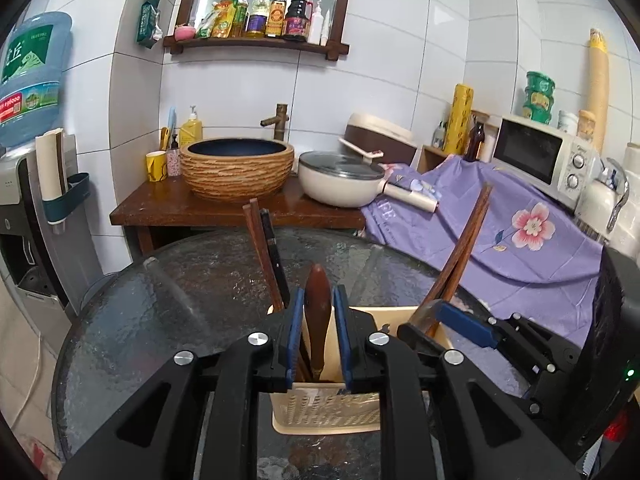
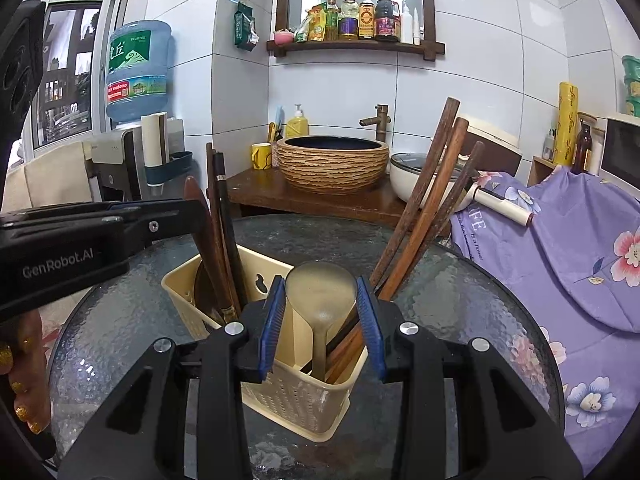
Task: Organize utensils
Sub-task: 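Lower both spoons handle-first into the cream holder, then open both grippers to release the spoons into the holder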
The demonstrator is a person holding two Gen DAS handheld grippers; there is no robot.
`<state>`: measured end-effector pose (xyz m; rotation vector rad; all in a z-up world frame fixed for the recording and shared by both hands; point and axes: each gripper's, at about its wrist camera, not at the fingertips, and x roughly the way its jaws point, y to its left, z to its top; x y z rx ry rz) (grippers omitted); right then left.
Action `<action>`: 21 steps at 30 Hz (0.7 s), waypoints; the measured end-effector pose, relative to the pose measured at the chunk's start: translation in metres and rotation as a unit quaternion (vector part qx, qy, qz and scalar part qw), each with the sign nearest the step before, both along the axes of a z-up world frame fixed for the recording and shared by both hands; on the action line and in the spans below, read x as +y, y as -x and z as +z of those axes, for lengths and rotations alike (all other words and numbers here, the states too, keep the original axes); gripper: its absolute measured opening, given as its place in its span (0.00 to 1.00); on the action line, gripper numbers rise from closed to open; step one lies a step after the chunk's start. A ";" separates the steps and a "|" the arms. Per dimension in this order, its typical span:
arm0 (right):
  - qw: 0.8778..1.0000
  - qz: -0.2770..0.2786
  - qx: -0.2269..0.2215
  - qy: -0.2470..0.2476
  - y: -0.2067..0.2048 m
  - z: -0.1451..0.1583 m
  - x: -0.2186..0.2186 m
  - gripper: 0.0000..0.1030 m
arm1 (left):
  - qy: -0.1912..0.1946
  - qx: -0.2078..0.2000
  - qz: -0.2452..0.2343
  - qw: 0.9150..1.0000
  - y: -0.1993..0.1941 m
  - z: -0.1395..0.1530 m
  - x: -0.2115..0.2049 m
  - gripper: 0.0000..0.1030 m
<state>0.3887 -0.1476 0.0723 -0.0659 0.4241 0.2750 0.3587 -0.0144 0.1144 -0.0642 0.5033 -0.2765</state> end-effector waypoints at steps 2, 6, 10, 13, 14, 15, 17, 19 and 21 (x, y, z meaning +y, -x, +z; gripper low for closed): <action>1.000 0.001 -0.002 -0.006 0.001 0.001 -0.002 0.40 | 0.003 -0.008 0.003 1.000 0.004 0.004 0.002 0.28; 1.000 0.003 -0.020 -0.014 0.012 0.005 -0.005 0.60 | 0.010 -0.024 0.005 1.000 0.016 0.013 0.007 0.45; 0.999 0.009 -0.041 -0.008 0.032 0.009 -0.006 0.70 | 0.015 -0.050 0.017 0.998 0.041 0.014 0.015 0.71; 0.998 0.009 -0.055 -0.008 0.052 0.008 -0.012 0.78 | 0.016 -0.069 0.040 0.997 0.067 0.004 0.027 0.83; 0.998 0.009 -0.057 -0.008 0.059 0.007 -0.015 0.80 | 0.016 -0.071 0.043 0.996 0.074 0.001 0.029 0.85; 0.998 0.009 -0.060 -0.007 0.070 0.005 -0.018 0.81 | 0.014 -0.072 0.048 0.996 0.081 -0.003 0.032 0.90; 0.998 0.006 -0.061 -0.006 0.086 0.003 -0.026 0.82 | 0.011 -0.071 0.060 0.996 0.102 -0.014 0.039 0.93; 0.998 0.008 -0.059 -0.010 0.110 -0.003 -0.035 0.85 | 0.013 -0.073 0.061 0.995 0.125 -0.024 0.045 0.94; 0.998 0.008 -0.058 -0.013 0.129 -0.008 -0.042 0.91 | 0.016 -0.080 0.065 0.995 0.154 -0.036 0.050 0.94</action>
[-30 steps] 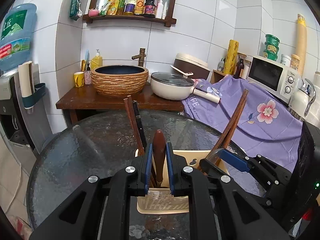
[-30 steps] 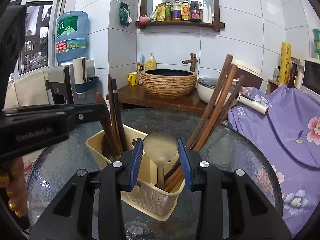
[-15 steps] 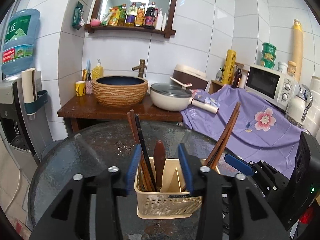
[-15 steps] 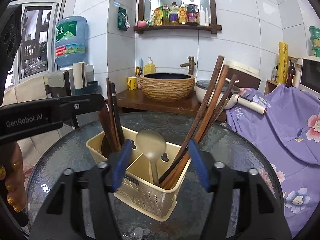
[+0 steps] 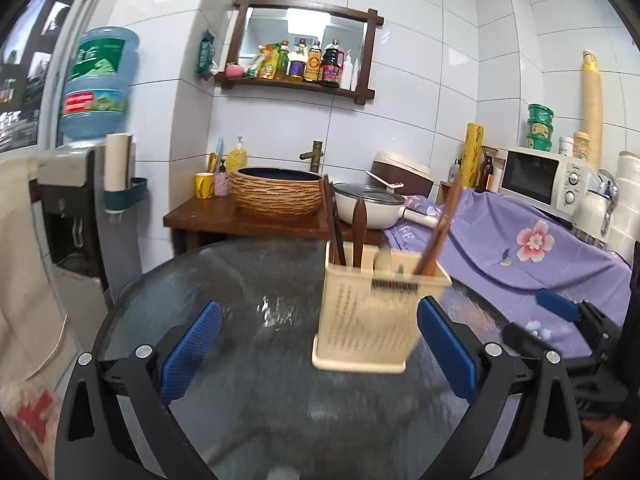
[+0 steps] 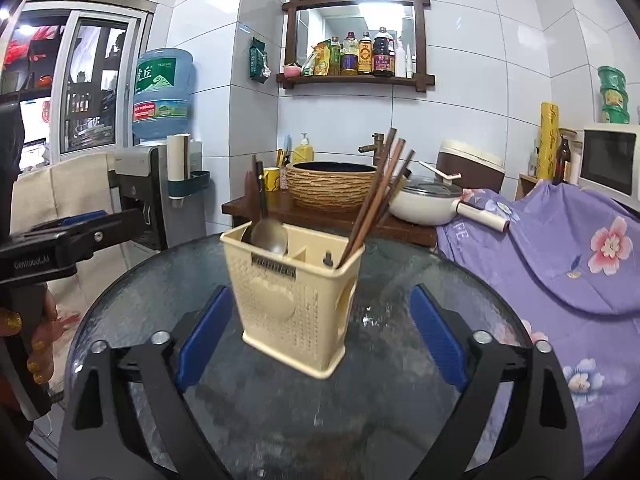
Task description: Organize utensils
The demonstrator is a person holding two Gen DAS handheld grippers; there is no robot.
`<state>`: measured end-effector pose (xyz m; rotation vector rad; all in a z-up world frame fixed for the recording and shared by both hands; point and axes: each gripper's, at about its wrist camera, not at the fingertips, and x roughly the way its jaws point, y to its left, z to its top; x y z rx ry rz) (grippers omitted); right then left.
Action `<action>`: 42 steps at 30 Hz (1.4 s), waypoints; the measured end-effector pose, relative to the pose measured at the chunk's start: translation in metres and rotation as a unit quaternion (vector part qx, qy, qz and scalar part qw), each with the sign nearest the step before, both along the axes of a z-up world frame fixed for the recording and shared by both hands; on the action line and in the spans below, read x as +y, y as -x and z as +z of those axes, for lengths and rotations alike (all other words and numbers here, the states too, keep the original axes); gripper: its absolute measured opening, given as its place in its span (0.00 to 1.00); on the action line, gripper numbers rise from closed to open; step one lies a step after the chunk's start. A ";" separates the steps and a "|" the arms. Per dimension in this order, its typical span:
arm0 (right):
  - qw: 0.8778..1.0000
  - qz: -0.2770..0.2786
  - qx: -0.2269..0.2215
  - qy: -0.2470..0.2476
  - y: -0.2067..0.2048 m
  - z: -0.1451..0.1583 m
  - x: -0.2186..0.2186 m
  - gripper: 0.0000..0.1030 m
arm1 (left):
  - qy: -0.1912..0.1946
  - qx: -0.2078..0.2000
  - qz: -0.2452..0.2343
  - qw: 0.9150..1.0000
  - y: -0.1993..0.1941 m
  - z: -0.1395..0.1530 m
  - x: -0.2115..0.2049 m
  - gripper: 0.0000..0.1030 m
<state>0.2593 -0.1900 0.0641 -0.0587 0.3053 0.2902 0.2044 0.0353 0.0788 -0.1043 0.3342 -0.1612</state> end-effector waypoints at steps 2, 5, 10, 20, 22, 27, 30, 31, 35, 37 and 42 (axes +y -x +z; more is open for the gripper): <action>1.000 -0.005 -0.002 -0.007 0.030 -0.010 -0.010 0.92 | -0.002 -0.011 0.002 1.000 0.024 -0.010 0.001 0.94; 1.000 -0.011 -0.009 -0.011 0.071 -0.024 -0.018 0.94 | -0.012 -0.023 0.005 1.000 0.061 -0.025 -0.001 0.94; 0.998 -0.012 -0.026 -0.051 0.138 -0.048 -0.031 0.94 | -0.017 -0.022 -0.015 1.000 0.116 -0.047 -0.007 0.94; 0.998 -0.016 -0.035 -0.056 0.218 -0.067 -0.036 0.94 | 0.020 -0.002 -0.044 0.999 0.180 -0.075 -0.007 0.94; 0.998 -0.016 -0.046 -0.043 0.228 -0.066 -0.032 0.94 | 0.033 -0.007 -0.042 0.999 0.187 -0.074 -0.003 0.94; 0.998 -0.002 -0.055 -0.031 0.246 -0.065 -0.023 0.94 | 0.043 -0.010 -0.035 0.998 0.201 -0.071 0.000 0.94; 0.998 0.011 -0.061 -0.030 0.254 -0.063 -0.018 0.94 | 0.031 -0.018 -0.028 0.999 0.206 -0.071 0.001 0.94; 0.998 0.012 -0.063 -0.024 0.256 -0.062 -0.015 0.94 | 0.027 -0.022 -0.026 0.999 0.208 -0.070 0.002 0.94; 0.997 0.019 -0.067 -0.022 0.261 -0.062 -0.010 0.94 | 0.026 -0.023 -0.025 0.999 0.211 -0.069 0.005 0.94; 0.997 0.020 -0.065 -0.025 0.261 -0.061 -0.010 0.94 | 0.023 -0.024 -0.023 0.999 0.212 -0.069 0.006 0.94; 0.997 0.017 -0.066 -0.028 0.258 -0.059 -0.015 0.94 | 0.019 -0.026 -0.022 0.999 0.215 -0.068 0.006 0.94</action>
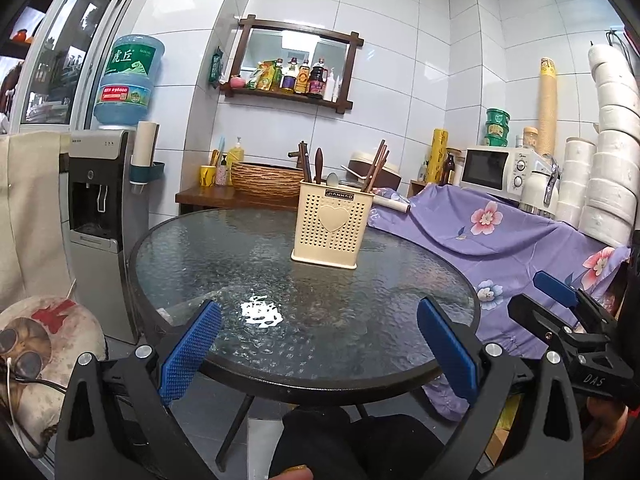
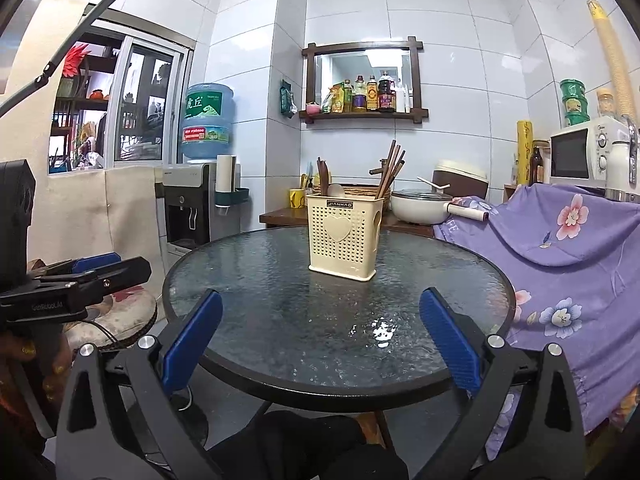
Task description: Organize utensils
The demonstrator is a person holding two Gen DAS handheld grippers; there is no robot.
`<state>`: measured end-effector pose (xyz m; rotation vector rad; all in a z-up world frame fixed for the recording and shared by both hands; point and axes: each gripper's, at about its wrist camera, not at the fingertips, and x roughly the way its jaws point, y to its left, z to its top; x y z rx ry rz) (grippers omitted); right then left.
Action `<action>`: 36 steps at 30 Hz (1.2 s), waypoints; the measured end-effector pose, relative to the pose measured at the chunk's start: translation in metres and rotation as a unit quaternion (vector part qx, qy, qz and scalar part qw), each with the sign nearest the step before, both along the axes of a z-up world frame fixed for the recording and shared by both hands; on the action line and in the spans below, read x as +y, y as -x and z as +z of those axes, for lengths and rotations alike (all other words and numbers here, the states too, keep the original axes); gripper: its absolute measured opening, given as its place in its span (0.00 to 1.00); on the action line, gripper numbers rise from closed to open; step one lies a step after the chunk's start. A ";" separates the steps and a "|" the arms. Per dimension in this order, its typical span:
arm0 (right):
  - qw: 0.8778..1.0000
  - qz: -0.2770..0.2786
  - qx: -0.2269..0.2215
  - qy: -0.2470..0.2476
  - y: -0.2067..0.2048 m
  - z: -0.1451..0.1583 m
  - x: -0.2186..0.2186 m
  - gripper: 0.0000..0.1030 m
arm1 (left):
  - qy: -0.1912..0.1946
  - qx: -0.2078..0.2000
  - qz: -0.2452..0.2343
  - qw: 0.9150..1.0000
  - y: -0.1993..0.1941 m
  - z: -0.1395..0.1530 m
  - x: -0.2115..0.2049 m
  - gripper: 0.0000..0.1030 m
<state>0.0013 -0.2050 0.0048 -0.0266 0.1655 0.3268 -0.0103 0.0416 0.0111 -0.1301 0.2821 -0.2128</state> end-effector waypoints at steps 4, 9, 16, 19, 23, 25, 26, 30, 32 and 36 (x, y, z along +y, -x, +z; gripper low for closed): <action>1.000 -0.002 0.002 -0.005 -0.001 0.000 -0.004 0.94 | 0.001 0.002 -0.001 1.000 -0.002 0.000 -0.001 0.94; 1.000 -0.005 0.007 -0.011 -0.002 0.000 -0.006 0.94 | -0.008 0.005 -0.001 1.000 -0.003 0.000 -0.006 0.94; 1.000 -0.005 0.010 -0.008 -0.003 -0.001 -0.003 0.94 | 0.004 0.013 -0.012 1.000 -0.005 -0.001 -0.005 0.94; 1.000 -0.006 0.009 -0.003 -0.004 -0.001 -0.002 0.94 | -0.001 0.013 -0.011 1.000 -0.004 -0.001 -0.007 0.94; 1.000 -0.005 0.011 -0.006 -0.004 -0.002 -0.003 0.94 | -0.003 0.013 -0.011 1.000 -0.004 -0.001 -0.008 0.94; 1.000 -0.005 0.012 -0.006 -0.005 -0.003 -0.003 0.94 | -0.004 0.011 -0.011 1.000 -0.003 -0.001 -0.008 0.94; 1.000 -0.005 0.012 -0.006 -0.005 -0.002 -0.003 0.94 | -0.006 0.011 -0.011 1.000 -0.003 -0.001 -0.009 0.94; 1.000 -0.006 0.012 -0.007 -0.005 -0.003 -0.004 0.94 | -0.008 0.012 -0.012 1.000 -0.004 -0.002 -0.009 0.94; 1.000 -0.006 0.012 -0.007 -0.005 -0.003 -0.004 0.94 | -0.009 0.012 -0.011 1.000 -0.004 -0.002 -0.009 0.94; 1.000 -0.006 0.015 -0.008 -0.006 -0.003 -0.003 0.94 | -0.010 0.012 -0.011 1.000 -0.003 -0.002 -0.010 0.94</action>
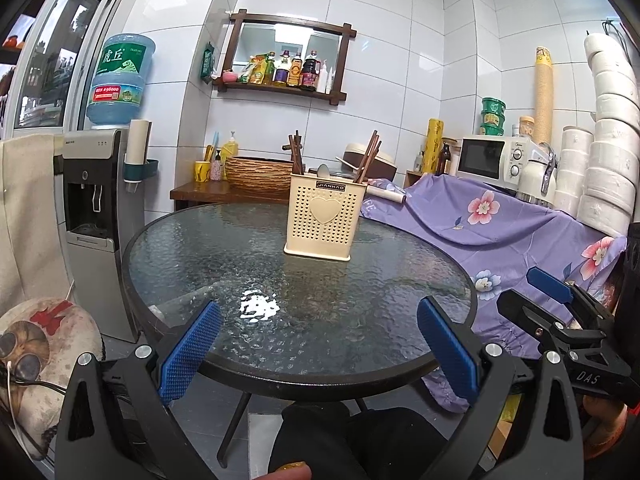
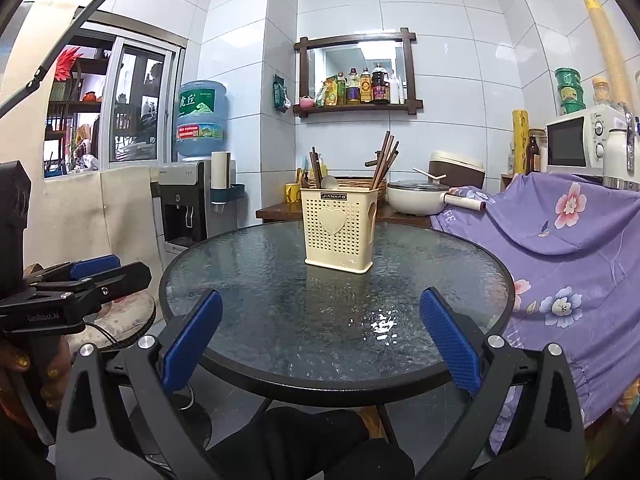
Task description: Organize utensils
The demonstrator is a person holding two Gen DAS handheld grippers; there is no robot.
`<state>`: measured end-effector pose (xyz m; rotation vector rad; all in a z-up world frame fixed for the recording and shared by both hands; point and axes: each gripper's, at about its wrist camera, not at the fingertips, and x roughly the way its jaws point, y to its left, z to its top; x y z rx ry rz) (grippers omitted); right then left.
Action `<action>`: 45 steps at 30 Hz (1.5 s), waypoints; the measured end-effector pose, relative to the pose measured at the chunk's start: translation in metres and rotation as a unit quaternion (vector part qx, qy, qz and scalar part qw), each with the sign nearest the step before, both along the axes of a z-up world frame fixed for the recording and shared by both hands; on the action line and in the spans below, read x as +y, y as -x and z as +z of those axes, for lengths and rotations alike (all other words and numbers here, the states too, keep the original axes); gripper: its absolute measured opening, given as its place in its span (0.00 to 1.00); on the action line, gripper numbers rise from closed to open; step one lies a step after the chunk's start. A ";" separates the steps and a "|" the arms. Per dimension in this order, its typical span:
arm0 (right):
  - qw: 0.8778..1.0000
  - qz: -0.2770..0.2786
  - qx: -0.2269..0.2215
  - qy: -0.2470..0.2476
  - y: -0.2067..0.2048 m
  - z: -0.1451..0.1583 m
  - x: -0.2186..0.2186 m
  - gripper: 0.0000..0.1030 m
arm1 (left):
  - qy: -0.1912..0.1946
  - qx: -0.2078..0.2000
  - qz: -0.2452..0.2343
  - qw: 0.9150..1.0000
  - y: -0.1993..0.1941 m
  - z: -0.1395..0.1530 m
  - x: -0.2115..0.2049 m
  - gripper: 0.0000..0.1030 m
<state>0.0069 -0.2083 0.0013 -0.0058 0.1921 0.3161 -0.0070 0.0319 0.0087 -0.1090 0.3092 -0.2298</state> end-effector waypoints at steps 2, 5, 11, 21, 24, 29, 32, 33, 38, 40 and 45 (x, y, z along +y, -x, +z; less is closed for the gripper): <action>1.000 0.000 0.000 -0.001 0.000 0.000 0.000 0.94 | 0.000 0.000 -0.001 1.000 0.000 0.000 0.000 0.94; 1.000 0.000 0.002 0.000 -0.001 -0.001 0.001 0.94 | -0.002 0.000 0.001 1.000 0.000 0.000 0.000 0.94; 1.000 -0.003 0.005 -0.002 -0.002 -0.003 0.001 0.94 | -0.005 0.000 0.002 1.000 -0.001 -0.002 0.000 0.94; 1.000 -0.006 0.006 -0.001 -0.002 -0.002 0.002 0.94 | -0.012 0.004 0.002 1.000 -0.002 -0.002 -0.001 0.94; 1.000 -0.007 0.009 -0.003 -0.002 -0.003 0.001 0.94 | -0.015 0.005 0.002 1.000 -0.002 -0.002 -0.001 0.94; 1.000 -0.009 0.012 -0.008 -0.003 -0.003 0.000 0.94 | -0.011 0.004 0.002 1.000 -0.003 -0.002 0.000 0.94; 1.000 -0.010 0.015 -0.008 -0.003 -0.003 0.000 0.94 | -0.015 0.007 0.005 1.000 -0.004 -0.002 -0.001 0.94; 1.000 -0.010 0.016 -0.009 -0.004 -0.003 -0.001 0.94 | -0.016 0.007 0.006 1.000 -0.004 -0.001 -0.001 0.94; 1.000 -0.010 0.016 -0.009 -0.005 -0.003 0.000 0.94 | -0.032 0.000 0.011 0.999 -0.002 0.000 -0.003 0.94; 1.000 -0.010 0.017 -0.008 -0.004 -0.003 0.000 0.94 | -0.032 0.001 0.011 0.999 -0.002 0.000 -0.002 0.94; 1.000 -0.013 0.019 -0.008 -0.006 -0.003 -0.001 0.94 | -0.031 0.003 0.014 0.999 -0.002 0.000 -0.002 0.94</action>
